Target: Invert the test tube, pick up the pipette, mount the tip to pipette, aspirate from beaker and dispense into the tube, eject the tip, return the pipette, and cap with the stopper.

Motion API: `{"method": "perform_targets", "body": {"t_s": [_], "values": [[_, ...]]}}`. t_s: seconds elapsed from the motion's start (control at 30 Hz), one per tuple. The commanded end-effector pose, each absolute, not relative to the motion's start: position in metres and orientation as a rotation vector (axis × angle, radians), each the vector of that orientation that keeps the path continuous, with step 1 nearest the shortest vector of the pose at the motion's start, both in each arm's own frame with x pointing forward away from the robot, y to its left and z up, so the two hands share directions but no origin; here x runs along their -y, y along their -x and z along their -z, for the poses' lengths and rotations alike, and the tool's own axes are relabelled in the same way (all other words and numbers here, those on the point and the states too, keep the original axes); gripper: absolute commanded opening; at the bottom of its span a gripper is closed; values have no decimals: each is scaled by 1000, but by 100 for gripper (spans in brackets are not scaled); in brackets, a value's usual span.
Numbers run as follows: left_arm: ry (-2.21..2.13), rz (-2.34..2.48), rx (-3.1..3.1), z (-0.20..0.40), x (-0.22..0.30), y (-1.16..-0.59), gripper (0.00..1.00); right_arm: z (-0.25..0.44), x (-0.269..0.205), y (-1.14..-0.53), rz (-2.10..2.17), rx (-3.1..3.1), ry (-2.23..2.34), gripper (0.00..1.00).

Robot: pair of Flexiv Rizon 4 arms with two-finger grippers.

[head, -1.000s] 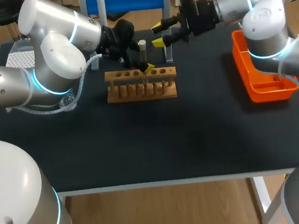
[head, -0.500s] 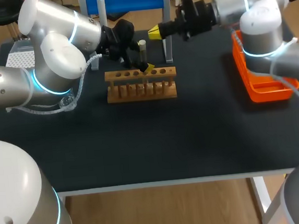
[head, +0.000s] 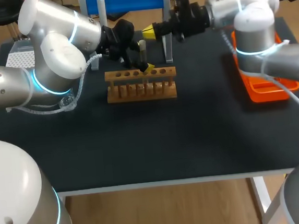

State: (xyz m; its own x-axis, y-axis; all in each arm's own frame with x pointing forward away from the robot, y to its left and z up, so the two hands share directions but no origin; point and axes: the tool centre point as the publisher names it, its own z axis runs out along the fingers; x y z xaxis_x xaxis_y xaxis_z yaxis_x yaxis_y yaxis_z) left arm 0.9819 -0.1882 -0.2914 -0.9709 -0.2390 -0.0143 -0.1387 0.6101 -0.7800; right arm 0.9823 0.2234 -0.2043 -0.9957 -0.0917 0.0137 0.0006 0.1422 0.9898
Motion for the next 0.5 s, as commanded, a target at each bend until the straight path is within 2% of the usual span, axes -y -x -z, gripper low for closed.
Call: {"method": "perform_targets", "body": {"t_s": [0.03,0.5], "values": [[319,1297,-2717,291,188,-982,100,209,-226,-990,2011,2285,-118,0],[319,1297,-2717,291,188,-982,100,214,-234,-988,2002,2239,-120,0]]}}
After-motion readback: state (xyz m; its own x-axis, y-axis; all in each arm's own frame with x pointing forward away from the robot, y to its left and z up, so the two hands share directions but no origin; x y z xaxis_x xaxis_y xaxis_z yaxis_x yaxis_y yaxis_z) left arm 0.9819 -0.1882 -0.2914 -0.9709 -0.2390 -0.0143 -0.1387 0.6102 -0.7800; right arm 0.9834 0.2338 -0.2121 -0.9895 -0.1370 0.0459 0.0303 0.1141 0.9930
